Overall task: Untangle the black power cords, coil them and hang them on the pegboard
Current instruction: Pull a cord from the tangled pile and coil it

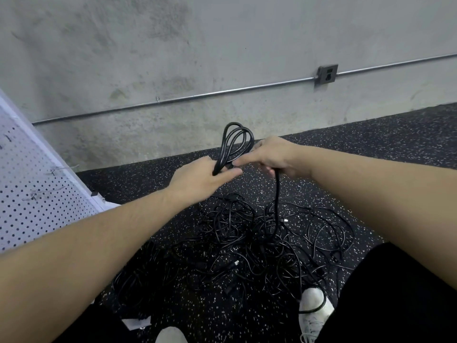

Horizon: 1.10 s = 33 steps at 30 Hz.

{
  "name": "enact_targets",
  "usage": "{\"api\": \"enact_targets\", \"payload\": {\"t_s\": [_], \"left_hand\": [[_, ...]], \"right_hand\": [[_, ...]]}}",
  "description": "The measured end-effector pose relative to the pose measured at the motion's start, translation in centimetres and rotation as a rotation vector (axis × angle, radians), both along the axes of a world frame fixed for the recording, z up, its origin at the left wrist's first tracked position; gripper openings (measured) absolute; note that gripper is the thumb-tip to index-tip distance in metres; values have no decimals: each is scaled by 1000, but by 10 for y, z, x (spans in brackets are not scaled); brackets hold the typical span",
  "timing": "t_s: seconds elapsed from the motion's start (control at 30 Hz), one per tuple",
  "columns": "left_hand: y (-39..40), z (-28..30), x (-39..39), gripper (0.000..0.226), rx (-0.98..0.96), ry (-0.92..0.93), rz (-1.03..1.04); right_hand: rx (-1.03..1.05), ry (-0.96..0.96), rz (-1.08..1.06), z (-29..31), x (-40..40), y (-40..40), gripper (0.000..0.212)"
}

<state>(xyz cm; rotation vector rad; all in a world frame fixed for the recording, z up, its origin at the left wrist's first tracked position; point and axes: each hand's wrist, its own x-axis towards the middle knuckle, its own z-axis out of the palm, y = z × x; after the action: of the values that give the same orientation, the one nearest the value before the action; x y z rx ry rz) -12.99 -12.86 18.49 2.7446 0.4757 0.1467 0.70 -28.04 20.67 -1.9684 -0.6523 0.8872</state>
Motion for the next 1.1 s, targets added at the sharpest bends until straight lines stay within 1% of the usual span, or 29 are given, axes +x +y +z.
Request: {"api": "enact_targets", "payload": {"t_s": [0.03,0.1,0.13,0.2,0.27,0.37,0.47,0.53,0.6,0.67,0.73,0.77,0.83,0.93,1.0,1.1], "left_hand": [[-1,-1,0,54,13,1,-11],[2,-2,0,37,15,1,32],[4,-4,0,37,19,0,58],[7,-7,-2,42,38,40,74],[9,-9,-5,44,20,84,67],[7,-10,-7,46,-38,49,48],[3,-8,-7,47,-151,-15,24],[0,-7,-7,46,-215,-39,-16],[-4,-6,-8,42,-255,-73,-50],[-9,-6,-10,39,-279,-106,-67],[-13,-5,-11,38,-291,-144,-80],[-14,-5,-11,38,-294,-151,-82],[-15,-6,-10,38,-336,-147,-64],[-16,-4,-10,33,-504,-151,-45],[-19,0,-10,38,-536,-159,-38],[-22,1,-10,42,-582,-106,-5]], "right_hand": [[27,33,13,2,0,-1,33],[101,101,27,7,-1,-2,22],[131,129,36,9,-2,-3,20],[195,142,64,12,-4,-4,22],[244,43,64,12,-6,-3,32],[215,-265,12,14,-14,2,40],[229,-484,-61,14,-16,5,37],[286,-511,-122,12,-10,7,33],[356,-432,-178,8,-7,9,28],[412,-234,-244,4,-6,11,33],[363,0,-267,2,-8,10,43],[327,67,-252,2,-9,9,46],[345,142,-245,2,-11,10,45],[449,177,-316,8,-15,15,41],[474,176,-366,13,-17,18,42],[502,235,-390,15,-23,20,45]]}}
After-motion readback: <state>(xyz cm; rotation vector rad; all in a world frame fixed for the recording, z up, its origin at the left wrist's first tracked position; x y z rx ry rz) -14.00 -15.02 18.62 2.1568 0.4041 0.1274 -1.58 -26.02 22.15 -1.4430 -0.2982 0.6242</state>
